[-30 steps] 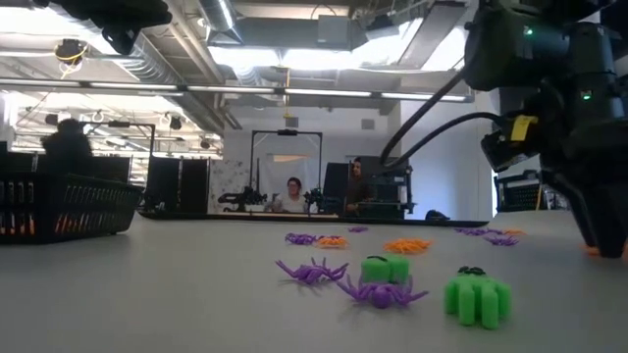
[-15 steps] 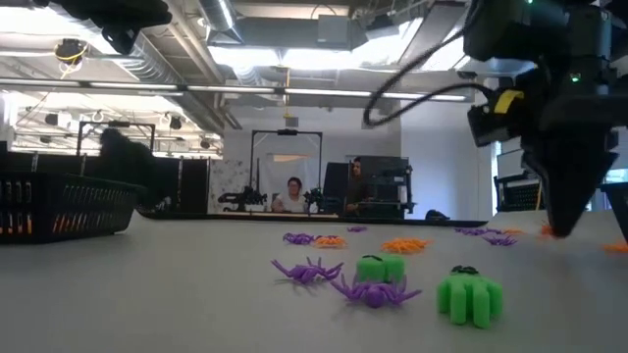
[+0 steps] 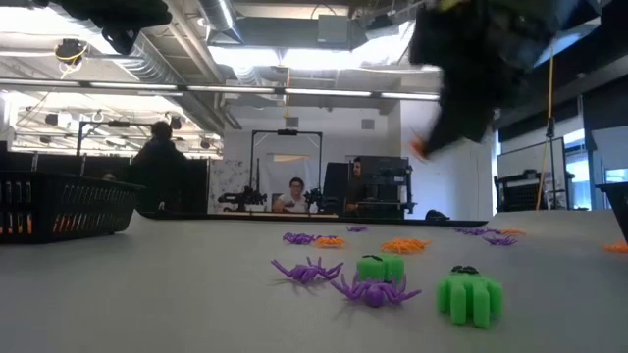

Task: Sort Halloween decoration
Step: Put the orange spider toy into the top black basket

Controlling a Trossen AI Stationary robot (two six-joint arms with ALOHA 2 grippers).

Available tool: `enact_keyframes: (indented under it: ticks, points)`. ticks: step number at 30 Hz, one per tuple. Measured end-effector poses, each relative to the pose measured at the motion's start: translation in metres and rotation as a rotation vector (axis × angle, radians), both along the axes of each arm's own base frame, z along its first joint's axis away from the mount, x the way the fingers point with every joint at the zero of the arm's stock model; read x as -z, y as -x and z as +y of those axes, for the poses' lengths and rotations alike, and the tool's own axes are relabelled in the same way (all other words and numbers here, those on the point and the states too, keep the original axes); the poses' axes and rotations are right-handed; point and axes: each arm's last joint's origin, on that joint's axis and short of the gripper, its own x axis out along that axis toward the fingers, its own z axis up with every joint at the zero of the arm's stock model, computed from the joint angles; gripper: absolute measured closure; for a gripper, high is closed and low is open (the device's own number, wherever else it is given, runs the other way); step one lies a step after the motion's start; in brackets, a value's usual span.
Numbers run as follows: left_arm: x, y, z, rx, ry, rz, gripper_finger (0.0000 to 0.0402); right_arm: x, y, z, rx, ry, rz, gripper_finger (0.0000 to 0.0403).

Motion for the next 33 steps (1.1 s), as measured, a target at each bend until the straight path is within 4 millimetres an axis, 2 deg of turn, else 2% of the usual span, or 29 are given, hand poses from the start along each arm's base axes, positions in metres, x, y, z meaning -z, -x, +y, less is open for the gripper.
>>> enact_keyframes:
  ticks: [4,8,18,26,33]
  points:
    - [0.0,0.0,0.0,0.0,0.0,0.0,0.035,-0.012,-0.011,0.003,-0.072,0.036,-0.174,0.04]
    - [0.0,0.0,0.0,0.0,0.0,0.0,0.035,-0.019,-0.016,0.005,-0.126,0.077,-0.273,0.0401]
    - [0.0,0.0,0.0,0.0,0.0,0.0,0.035,-0.034,-0.029,0.006,-0.124,0.215,-0.498,0.0401]
    - [-0.002,-0.001,0.0,-0.001,0.015,-0.021,0.035,-0.019,-0.047,0.014,-0.216,0.19,-0.598,0.04]
    - [-0.012,-0.009,-0.004,0.043,0.081,-0.131,0.035,-0.006,-0.056,0.017,-0.224,0.178,-0.628,0.04]
